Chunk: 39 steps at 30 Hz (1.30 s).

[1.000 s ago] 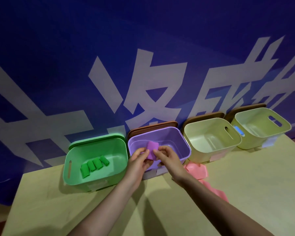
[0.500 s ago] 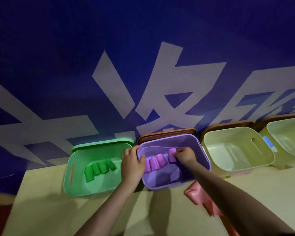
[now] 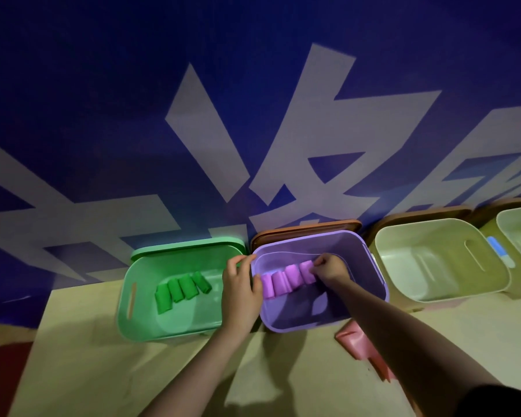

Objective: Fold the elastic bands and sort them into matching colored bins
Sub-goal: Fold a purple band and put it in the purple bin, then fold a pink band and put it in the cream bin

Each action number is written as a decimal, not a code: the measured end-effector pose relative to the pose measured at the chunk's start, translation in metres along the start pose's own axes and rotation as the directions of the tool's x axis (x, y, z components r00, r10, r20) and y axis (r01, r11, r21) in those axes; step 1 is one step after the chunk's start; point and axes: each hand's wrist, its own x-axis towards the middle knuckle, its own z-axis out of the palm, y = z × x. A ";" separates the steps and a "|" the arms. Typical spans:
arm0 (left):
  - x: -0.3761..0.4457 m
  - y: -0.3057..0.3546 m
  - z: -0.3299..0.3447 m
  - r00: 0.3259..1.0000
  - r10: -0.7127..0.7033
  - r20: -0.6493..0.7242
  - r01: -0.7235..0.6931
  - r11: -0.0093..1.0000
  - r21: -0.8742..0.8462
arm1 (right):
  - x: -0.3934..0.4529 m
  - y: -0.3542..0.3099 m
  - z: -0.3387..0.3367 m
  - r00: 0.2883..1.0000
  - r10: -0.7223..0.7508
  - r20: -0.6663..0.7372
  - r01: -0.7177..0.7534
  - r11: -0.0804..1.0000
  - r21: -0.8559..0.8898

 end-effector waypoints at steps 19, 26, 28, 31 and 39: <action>-0.076 0.070 -0.014 0.981 0.138 0.134 -0.098 0.958 -0.268 | -0.150 0.057 -0.066 0.946 -0.091 -0.312 0.281 0.710 0.645; -0.132 0.102 0.039 0.925 0.086 0.370 0.027 0.956 -0.291 | -0.200 0.172 -0.067 0.944 0.130 -0.305 0.118 0.726 0.677; -0.142 0.106 0.059 0.907 0.060 0.417 0.048 0.969 -0.243 | -0.203 0.200 -0.062 0.955 0.138 -0.262 0.056 0.784 0.619; -0.148 0.111 0.091 0.875 0.007 0.485 0.072 0.987 -0.144 | -0.198 0.233 -0.058 0.974 0.144 -0.174 -0.042 0.872 0.487; -0.150 0.124 0.162 0.802 -0.030 0.597 -0.006 0.998 0.058 | -0.184 0.269 -0.051 0.982 0.190 -0.015 -0.174 0.926 0.334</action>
